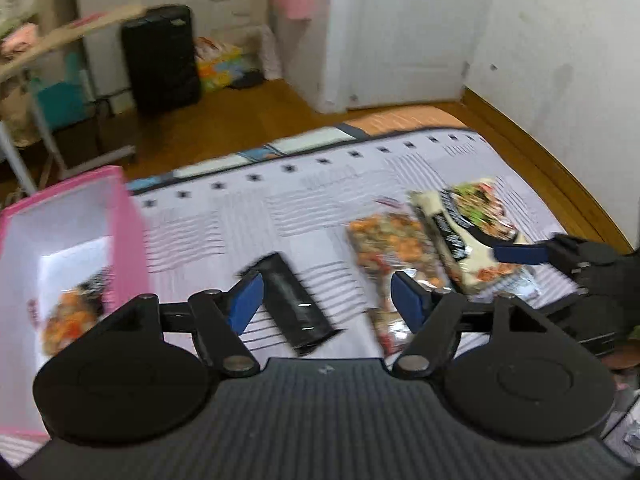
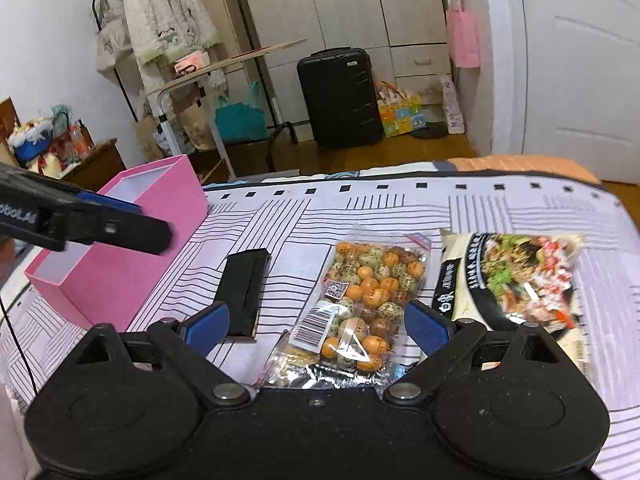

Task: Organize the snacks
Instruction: 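Move the left tool to the second clear peanut bag and grasp it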

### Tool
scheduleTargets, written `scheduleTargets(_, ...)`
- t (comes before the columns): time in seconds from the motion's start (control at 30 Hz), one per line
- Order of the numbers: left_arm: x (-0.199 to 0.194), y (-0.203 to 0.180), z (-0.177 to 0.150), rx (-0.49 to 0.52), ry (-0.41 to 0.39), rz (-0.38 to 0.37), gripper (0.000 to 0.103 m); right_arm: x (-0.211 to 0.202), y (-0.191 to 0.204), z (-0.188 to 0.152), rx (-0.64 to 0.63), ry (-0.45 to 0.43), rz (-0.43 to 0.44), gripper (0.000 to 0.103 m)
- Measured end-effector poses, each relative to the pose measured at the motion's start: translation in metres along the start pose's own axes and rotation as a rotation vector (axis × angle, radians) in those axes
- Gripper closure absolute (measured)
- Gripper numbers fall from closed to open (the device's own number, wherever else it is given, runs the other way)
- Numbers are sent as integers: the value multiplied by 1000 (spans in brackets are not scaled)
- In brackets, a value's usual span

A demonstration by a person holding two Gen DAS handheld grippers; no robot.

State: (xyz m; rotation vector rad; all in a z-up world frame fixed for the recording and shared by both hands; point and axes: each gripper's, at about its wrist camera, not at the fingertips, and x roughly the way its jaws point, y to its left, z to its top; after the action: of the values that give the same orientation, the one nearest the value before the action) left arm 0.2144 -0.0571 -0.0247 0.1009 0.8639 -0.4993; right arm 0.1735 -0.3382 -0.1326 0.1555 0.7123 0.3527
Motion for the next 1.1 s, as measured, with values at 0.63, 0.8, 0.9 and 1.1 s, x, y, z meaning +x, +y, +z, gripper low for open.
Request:
scheduleTargets(0.63,159,-1,-13,-249,67,-169,53,87,-18,-6,35,183,-35,0)
scheduleTargets(0.8,170,12,-16,-313,92,-290,69,104,-15,1,53,217,-83,0)
scheduleTargets(0.9,176,19,-19,-372,116,-326,69,112,-7,-2,21,185,-135,0)
scheduleTargets(1.1,179,24,-24,-408,135,-377,69,97,8,-15,-81,92,-168,17)
